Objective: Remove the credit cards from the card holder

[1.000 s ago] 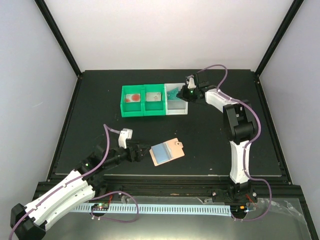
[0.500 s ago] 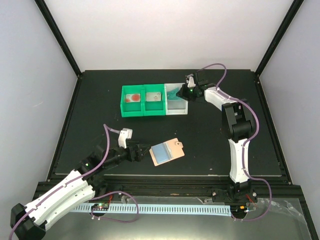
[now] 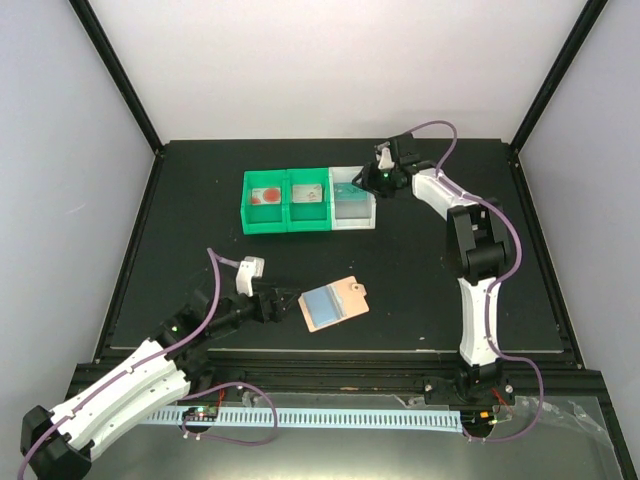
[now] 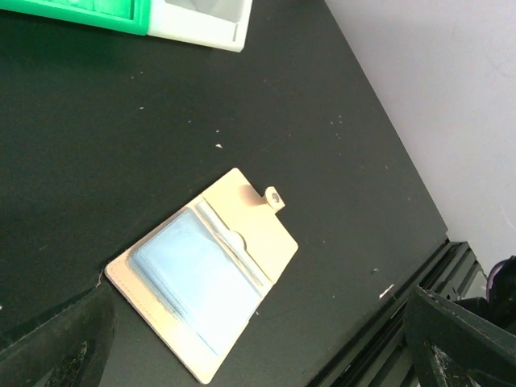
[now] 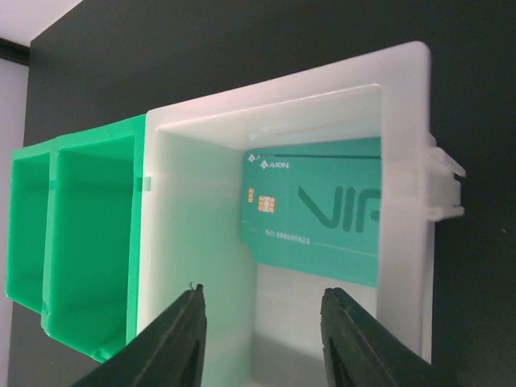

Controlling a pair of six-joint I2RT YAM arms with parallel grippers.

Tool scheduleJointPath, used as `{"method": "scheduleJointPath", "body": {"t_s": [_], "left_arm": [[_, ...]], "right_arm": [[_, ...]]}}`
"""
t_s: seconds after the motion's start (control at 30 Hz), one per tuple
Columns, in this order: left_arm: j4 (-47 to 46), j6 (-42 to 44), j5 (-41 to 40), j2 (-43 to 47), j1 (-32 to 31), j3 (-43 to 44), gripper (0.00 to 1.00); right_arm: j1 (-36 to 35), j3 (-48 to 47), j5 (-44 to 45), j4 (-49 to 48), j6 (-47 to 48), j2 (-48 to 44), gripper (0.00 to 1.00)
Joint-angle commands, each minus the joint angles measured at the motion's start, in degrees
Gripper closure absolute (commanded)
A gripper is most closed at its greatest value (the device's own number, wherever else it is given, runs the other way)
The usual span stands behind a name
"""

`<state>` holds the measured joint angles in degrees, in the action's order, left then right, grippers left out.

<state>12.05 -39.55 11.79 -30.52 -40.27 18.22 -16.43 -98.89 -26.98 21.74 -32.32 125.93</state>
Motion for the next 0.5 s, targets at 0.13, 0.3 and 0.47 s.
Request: {"method": "scheduleJointPath", "body": {"t_s": [0.13,0.3,0.47], "left_arm": [[3.61,-2.42,-5.05,0.67,-0.39,3.15,0.01],[7.41,-1.17,-9.28,1.68,-0.34,5.99,0.01],[12.09,0.38,-14.09,3.06,-0.31,9.16,0.01]], "right_arm": [[0.33,5.56,0.01,0.76,1.84,-10.03,0.47],[0.34,14.02,-1.64,-1.8,2.61,-18.21,0.3],[0.34,23.59,-1.81,-2.57,5.44,-28.34,0.12]]}}
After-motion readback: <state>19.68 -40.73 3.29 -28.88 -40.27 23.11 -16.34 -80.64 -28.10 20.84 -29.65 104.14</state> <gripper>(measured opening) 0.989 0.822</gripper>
